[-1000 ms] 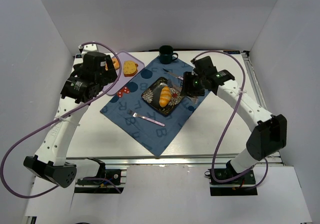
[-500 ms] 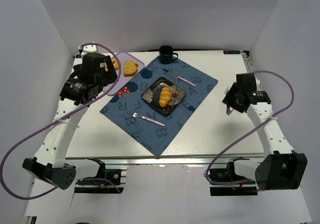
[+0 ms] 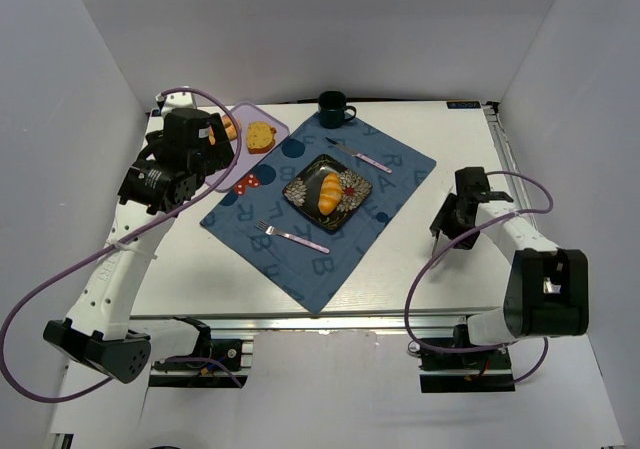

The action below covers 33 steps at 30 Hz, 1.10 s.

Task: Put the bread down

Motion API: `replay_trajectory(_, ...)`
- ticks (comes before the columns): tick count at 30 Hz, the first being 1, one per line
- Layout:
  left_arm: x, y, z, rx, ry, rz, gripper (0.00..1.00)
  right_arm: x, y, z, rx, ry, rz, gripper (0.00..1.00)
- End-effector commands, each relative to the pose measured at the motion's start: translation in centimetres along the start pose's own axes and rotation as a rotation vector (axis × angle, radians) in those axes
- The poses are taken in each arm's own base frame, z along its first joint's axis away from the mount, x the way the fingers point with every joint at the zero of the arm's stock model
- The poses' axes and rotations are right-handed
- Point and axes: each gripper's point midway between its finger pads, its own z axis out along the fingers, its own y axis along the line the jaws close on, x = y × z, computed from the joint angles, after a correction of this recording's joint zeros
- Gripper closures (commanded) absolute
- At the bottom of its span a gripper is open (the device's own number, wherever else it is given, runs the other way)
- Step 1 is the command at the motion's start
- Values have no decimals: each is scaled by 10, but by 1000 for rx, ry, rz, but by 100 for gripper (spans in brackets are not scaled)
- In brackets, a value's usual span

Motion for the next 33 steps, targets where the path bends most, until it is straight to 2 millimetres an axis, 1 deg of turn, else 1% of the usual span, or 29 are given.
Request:
replay_trajectory(1, -6, 1, -8, 12, -33, -17, 2, 1, 10, 7, -50, 11, -8, 30)
replay_trajectory(3, -5, 2, -7, 7, -30, -16, 2, 3, 9, 8, -47, 27, -17, 25)
replay_trajectory(6, -6, 1, -6, 8, -30, -13, 2, 5, 9, 4, -43, 35, -26, 18)
replay_trajectory(7, -6, 1, -6, 7, -31, -13, 2, 5, 7, -1, -41, 34, -26, 13)
replay_trajectory(9, -5, 1, -5, 5, -27, -11, 2, -3, 10, -12, -47, 13, -28, 11)
replay_trajectory(12, -6, 1, -4, 1, -29, -12, 2, -18, 8, -44, -31, -39, -16, 11)
replay_trajectory(14, -7, 1, -5, -1, -29, -10, 2, -33, 9, -77, -47, -111, 4, 11)
replay_trajectory(15, -7, 1, -4, -3, -29, -11, 2, -38, 9, -87, -53, -136, 10, 11)
replay_trajectory(16, -7, 0, -3, 0, -26, -10, 2, -43, 10, -103, -79, -182, 21, 11)
replay_trajectory(17, -7, -1, -3, 3, -27, -10, 2, -47, 12, -113, -99, -212, 24, 11)
replay_trajectory(18, -6, -1, -3, 4, -25, -11, 2, -52, 14, -129, -132, -257, 33, 11)
replay_trajectory(21, -5, -3, -1, 8, -18, -14, 2, -53, 21, -150, -196, -287, 46, 10)
replay_trajectory(24, -2, -6, 0, 18, -7, -15, 2, -55, 21, -163, -221, -322, 76, 11)
replay_trajectory(25, -1, -6, 0, 21, -3, -12, 2, -55, 21, -165, -228, -331, 80, 11)
replay_trajectory(30, -1, -5, -2, 20, -5, -8, 2, -56, 17, -166, -223, -366, 78, 11)
replay_trajectory(33, -1, -5, -3, 23, -6, -9, 2, -52, 14, -160, -206, -353, 74, 10)
